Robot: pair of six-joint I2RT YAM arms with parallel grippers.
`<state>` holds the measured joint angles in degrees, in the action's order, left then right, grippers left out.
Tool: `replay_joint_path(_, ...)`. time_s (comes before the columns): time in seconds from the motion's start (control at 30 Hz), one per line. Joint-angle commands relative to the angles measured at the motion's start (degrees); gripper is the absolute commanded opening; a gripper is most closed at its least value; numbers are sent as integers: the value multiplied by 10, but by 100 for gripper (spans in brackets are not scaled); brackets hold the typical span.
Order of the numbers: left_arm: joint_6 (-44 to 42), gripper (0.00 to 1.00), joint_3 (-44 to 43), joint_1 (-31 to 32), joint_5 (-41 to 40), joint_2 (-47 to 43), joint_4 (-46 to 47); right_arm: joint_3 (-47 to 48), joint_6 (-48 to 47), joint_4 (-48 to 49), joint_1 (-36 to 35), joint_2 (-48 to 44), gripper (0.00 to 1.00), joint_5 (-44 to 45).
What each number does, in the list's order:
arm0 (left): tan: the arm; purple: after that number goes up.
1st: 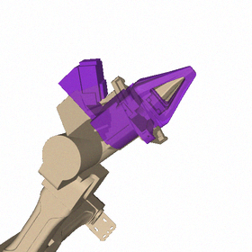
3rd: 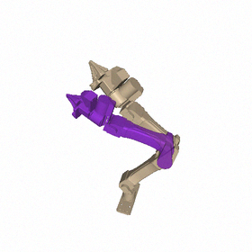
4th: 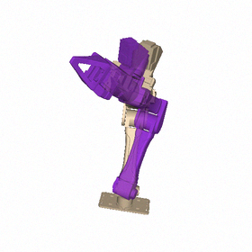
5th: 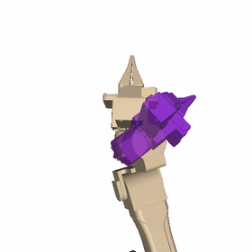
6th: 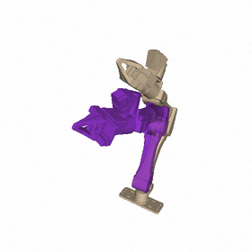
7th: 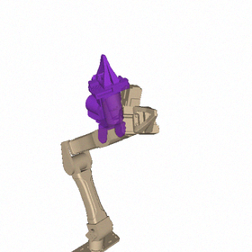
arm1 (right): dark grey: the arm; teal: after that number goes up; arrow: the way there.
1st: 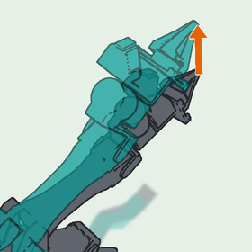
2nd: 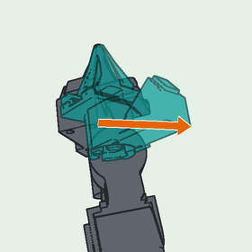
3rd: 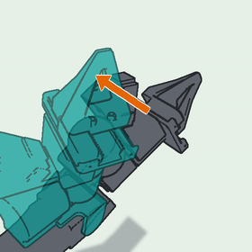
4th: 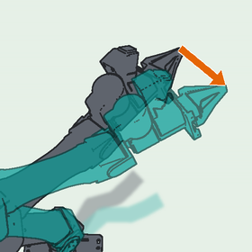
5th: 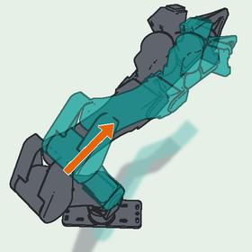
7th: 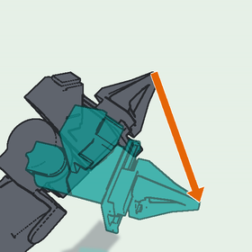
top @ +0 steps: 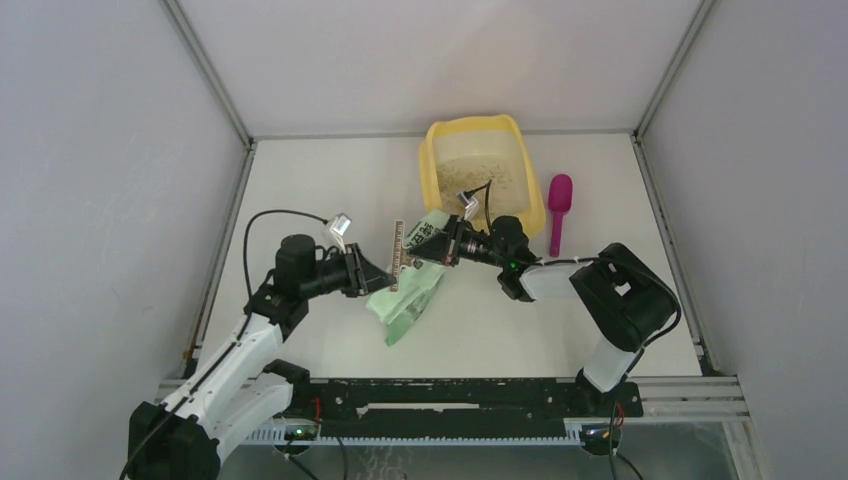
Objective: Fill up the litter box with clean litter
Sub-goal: Pick up the clamp at the center of the board.
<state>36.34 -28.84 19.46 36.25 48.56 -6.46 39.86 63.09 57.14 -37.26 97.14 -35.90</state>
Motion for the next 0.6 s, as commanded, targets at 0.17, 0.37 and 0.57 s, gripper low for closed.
replay_joint_path(0.17, 10, 7, 12, -1, 28, -18, 47, -11, 42, 102, -2, 26, 0, 6)
replay_joint_path(0.37, 24, 7, 14, -1, 35, -24, 61, -11, 46, 108, -3, 34, 0, 3)
replay_joint_path(0.57, 39, 22, 17, -1, 49, -24, 91, -12, 66, 147, -11, 48, 0, 20)
